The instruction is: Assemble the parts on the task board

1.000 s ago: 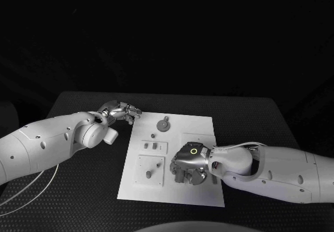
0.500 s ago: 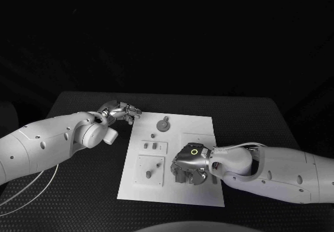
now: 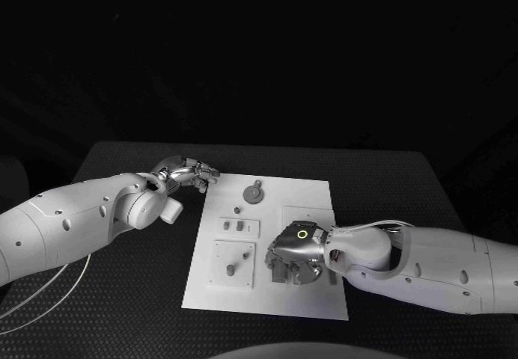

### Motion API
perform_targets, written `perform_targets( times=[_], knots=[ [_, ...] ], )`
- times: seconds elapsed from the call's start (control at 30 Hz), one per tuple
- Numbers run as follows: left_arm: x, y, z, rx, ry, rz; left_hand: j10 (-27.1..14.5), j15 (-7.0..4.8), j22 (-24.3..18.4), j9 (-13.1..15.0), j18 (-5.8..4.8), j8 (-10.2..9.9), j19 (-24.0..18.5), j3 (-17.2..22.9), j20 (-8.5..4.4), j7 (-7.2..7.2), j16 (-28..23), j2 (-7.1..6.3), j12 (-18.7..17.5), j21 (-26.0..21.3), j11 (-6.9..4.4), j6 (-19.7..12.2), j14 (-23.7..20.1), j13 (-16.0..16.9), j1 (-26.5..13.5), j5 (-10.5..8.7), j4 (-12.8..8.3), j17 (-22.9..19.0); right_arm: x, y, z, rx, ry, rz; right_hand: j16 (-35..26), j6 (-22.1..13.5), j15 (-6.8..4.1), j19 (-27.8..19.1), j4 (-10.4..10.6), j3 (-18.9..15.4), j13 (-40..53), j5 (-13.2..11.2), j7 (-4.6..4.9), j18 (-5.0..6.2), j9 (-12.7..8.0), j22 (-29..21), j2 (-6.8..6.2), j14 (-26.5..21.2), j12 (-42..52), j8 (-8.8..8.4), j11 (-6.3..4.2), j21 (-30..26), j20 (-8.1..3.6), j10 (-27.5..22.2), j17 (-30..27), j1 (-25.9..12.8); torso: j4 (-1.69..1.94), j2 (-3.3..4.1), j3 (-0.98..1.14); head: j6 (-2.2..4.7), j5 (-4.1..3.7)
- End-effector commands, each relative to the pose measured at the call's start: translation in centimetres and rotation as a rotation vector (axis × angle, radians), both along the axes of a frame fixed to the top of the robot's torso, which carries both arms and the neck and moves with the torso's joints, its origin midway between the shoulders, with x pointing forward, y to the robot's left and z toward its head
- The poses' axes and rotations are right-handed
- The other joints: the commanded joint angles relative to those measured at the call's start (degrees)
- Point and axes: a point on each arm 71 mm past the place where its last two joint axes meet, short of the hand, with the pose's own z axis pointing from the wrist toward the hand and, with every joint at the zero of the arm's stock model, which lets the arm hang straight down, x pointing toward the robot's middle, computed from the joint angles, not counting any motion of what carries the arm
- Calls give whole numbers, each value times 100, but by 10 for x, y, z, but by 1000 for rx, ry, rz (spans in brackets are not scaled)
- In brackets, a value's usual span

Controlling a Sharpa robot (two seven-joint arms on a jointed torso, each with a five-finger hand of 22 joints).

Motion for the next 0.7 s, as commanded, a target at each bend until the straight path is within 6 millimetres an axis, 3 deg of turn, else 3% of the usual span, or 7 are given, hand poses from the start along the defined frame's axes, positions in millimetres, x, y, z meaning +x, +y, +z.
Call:
perform_targets(
  times=[0.03, 0.27, 0.7],
  knots=[
    [0, -2, 1, -11, 3, -16, -45, 14, 10, -6, -63, 36, 51, 14, -236, 11, -29, -14, -35, -37, -1, -41, 21, 6, -35, -22, 35, 7, 1, -2, -1, -2, 16, -15, 32, -138, 5, -44, -17, -62, -16, -10, -32, 2, -33, 0, -69, -54, 45, -64, 9, -1, 5, -59, -16, -79, 1, 1, 0, -3, 3],
    [0, -2, 0, -10, 3, -13, -45, 14, 11, -6, -63, 37, 51, 13, -235, 11, -30, -14, -35, -38, 0, -41, 21, 6, -35, -22, 35, 8, 0, -2, -1, 0, 19, -15, 61, -361, -7, -53, -43, -179, -46, -15, -114, 2, -64, -4, -71, -74, 73, -123, 7, 6, -5, -87, -47, -159, 3, -1, 1, -8, 8],
    [0, -1, 0, -10, 4, -13, -46, 14, 13, -7, -62, 39, 52, 14, -235, 11, -31, -15, -35, -40, -1, -42, 21, 7, -30, -23, 33, 10, 1, -6, 2, 37, 0, -32, 71, -371, -9, -56, -36, -141, -59, -11, -109, 2, -58, -11, -71, -82, 86, -102, 7, 1, -9, -95, -63, -111, 3, 1, 2, -15, 4]
  ],
)
